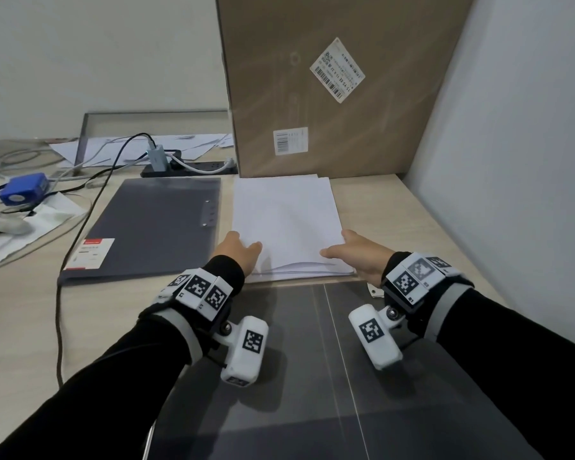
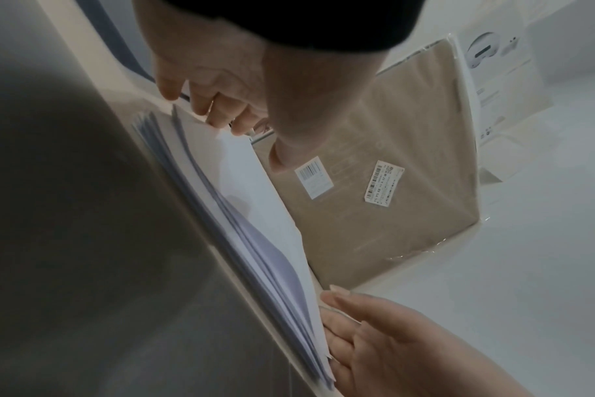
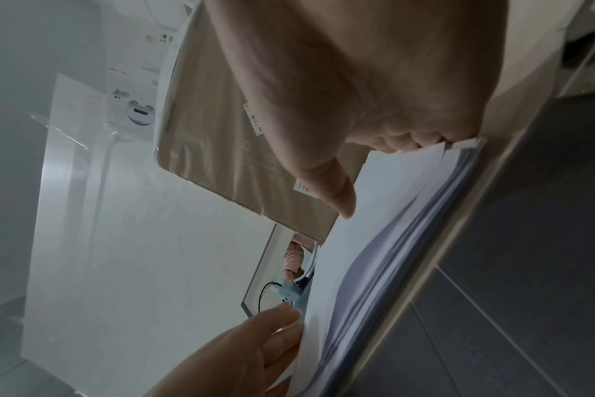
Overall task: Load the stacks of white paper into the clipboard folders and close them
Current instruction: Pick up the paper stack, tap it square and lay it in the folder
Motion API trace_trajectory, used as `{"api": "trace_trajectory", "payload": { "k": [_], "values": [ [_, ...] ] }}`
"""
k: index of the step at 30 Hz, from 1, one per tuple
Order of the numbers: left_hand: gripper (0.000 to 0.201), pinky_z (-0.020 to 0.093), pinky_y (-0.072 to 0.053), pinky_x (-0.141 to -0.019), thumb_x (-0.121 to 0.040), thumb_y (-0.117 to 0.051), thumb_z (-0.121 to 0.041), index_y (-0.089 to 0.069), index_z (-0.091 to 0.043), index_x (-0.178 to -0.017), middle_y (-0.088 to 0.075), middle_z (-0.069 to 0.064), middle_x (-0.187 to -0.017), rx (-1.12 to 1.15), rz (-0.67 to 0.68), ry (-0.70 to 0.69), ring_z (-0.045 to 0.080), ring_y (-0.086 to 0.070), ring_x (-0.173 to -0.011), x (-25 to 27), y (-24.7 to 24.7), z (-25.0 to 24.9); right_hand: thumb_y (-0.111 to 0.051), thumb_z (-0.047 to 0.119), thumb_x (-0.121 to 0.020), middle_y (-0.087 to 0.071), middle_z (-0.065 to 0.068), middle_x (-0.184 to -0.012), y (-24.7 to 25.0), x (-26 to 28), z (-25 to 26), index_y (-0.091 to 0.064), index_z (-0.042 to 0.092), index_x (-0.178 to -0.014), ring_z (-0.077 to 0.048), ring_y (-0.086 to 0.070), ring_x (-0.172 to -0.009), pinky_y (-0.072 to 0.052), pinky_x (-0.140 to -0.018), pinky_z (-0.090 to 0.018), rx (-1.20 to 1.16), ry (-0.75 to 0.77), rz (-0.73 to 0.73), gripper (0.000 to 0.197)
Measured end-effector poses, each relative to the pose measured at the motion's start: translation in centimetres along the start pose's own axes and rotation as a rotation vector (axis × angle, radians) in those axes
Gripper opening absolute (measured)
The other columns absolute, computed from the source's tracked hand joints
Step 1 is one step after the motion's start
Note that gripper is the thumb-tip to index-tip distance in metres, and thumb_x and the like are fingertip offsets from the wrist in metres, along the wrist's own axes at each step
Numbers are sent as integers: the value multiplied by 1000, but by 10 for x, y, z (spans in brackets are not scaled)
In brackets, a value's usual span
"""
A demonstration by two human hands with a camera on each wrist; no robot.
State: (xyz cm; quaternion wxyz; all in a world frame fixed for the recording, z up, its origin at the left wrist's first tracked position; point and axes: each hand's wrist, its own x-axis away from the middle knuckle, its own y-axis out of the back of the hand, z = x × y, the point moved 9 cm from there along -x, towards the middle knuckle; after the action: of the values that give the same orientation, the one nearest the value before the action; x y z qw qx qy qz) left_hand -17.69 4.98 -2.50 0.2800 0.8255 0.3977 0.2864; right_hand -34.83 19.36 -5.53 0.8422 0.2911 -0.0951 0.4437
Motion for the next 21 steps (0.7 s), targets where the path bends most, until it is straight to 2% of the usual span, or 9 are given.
{"api": "trace_trajectory", "payload": {
  "k": [4,8,12,13,15,17,19,21],
  "values": [
    [61,34,-31,-110,-95,-43,-32,-24,-7,-147,-32,12,-153,4,-24,-13,29,-35,-139,-2,4,-4,-67,49,-58,-35,3,-150,1,-3,-5,-21,21,-147,-23,-34,-137,-30,-112,-43,-33,-6,1,104],
    [59,32,-34,-106,-92,-51,-27,-30,-6,-143,-40,11,-147,190,-86,-8,28,-43,-133,-9,15,-6,-73,61,-49,-42,5,-148,6,-54,-39,-27,27,-143,-21,-43,-132,-37,-108,-45,-20,18,45,110],
    [74,43,-42,-103,-76,-66,-29,-39,2,-137,-52,17,-134,504,-93,167,37,-55,-120,-23,25,9,-66,52,-59,-49,5,-138,5,-12,-11,-30,20,-142,-20,-48,-126,-40,-104,-38,7,35,-19,96],
    [70,43,-43,-102,-78,-65,-29,-41,3,-135,-54,18,-132,514,-72,208,37,-55,-120,-23,24,10,-65,49,-62,-49,4,-138,4,-5,-7,-29,18,-142,-20,-48,-126,-40,-104,-37,14,27,-27,93],
    [54,40,-39,-106,-91,-55,-26,-43,4,-135,-49,19,-138,432,-11,224,35,-49,-127,-24,20,8,-63,48,-63,-48,1,-138,2,0,-4,-28,16,-142,-21,-47,-126,-38,-108,-39,32,18,-39,92],
    [46,35,-36,-107,-97,-45,-19,-42,5,-136,-44,21,-144,256,21,197,33,-44,-132,-25,17,3,-62,45,-70,-46,-1,-139,3,1,-4,-26,14,-143,-23,-45,-127,-37,-109,-41,38,7,-58,87],
    [42,32,-39,-102,-97,-42,-11,-43,7,-135,-46,22,-141,149,-39,144,32,-46,-130,-22,23,-3,-60,36,-82,-45,-3,-139,4,3,-3,-26,10,-142,-22,-45,-125,-38,-107,-38,39,7,-83,74],
    [38,30,-40,-92,-95,-39,-3,-45,8,-130,-50,24,-136,121,-56,50,35,-49,-124,-23,24,-10,-57,30,-88,-45,-4,-135,7,4,-1,-26,7,-143,-21,-45,-118,-38,-99,-32,51,13,-119,67]
  ]
}}
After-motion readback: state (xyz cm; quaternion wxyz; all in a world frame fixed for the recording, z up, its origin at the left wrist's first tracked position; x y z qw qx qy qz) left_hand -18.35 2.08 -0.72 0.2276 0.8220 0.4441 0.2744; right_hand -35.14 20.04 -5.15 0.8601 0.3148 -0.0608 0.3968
